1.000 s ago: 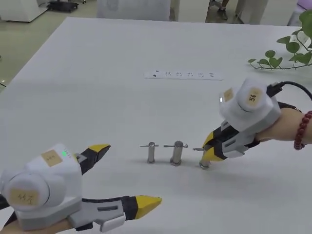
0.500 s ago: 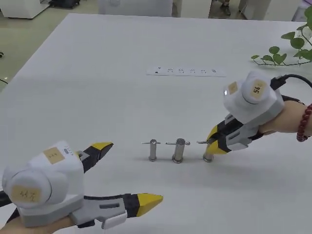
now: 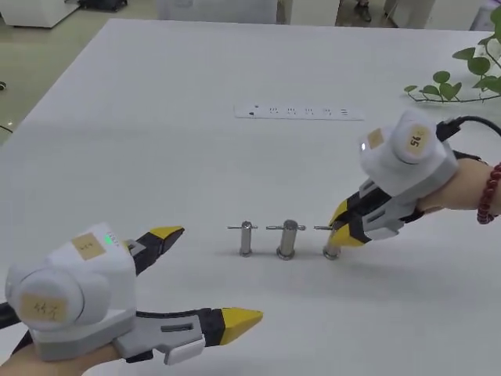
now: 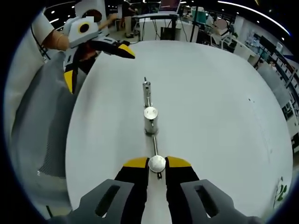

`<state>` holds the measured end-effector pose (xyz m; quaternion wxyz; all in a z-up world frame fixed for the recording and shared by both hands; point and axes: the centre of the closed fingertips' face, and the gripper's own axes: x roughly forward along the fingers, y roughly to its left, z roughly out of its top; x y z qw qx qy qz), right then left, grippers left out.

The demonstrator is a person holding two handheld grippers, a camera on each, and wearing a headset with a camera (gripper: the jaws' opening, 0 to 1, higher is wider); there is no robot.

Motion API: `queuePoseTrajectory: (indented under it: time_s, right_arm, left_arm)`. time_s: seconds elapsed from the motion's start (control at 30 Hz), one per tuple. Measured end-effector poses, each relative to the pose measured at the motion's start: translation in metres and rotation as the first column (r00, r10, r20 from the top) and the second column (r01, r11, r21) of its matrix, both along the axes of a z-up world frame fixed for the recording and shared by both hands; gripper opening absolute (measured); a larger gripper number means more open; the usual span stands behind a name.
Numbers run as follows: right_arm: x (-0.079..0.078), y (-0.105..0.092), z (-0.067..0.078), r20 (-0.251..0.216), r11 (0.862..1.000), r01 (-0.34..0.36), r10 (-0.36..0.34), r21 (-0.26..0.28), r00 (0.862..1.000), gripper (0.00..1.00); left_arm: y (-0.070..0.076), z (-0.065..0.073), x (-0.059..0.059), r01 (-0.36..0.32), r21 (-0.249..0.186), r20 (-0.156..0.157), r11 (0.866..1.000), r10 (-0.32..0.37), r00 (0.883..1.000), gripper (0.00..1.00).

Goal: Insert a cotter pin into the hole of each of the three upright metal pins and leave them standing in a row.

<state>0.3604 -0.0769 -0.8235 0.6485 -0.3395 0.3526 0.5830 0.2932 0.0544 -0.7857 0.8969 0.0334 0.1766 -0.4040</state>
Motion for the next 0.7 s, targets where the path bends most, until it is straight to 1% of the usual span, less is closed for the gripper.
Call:
queuePoseTrajectory:
  time_s: [0.1, 0.17, 0.37, 0.5, 0.7]
  right_arm:
    - [-0.0012, 0.0000, -0.0004, -0.011, 1.000, -0.007, 0.007, 0.005, 1.000, 0.14]
    - [-0.0013, 0.0008, -0.0003, -0.005, 1.000, -0.023, 0.023, 0.010, 1.000, 0.14]
    - [0.0003, 0.0016, -0.0004, -0.005, 1.000, -0.021, 0.021, 0.024, 1.000, 0.15]
    - [0.0003, 0.0017, -0.0007, -0.007, 0.999, -0.036, 0.037, 0.028, 0.999, 0.15]
    - [0.0012, 0.0022, -0.0017, -0.024, 0.999, -0.025, 0.026, 0.036, 0.999, 0.15]
  left_arm:
    - [-0.0004, -0.0007, -0.0005, 0.003, 0.001, -0.002, 1.000, -0.003, 1.000, 0.90]
    - [-0.0006, -0.0009, -0.0005, 0.003, 0.001, -0.002, 1.000, -0.003, 1.000, 0.90]
    - [-0.0011, -0.0018, -0.0002, 0.006, 0.005, -0.003, 1.000, -0.006, 1.000, 0.90]
    - [-0.0019, -0.0026, -0.0007, 0.010, 0.008, -0.007, 1.000, -0.010, 1.000, 0.89]
    - [-0.0020, -0.0027, -0.0004, 0.011, 0.010, -0.008, 1.000, -0.011, 1.000, 0.89]
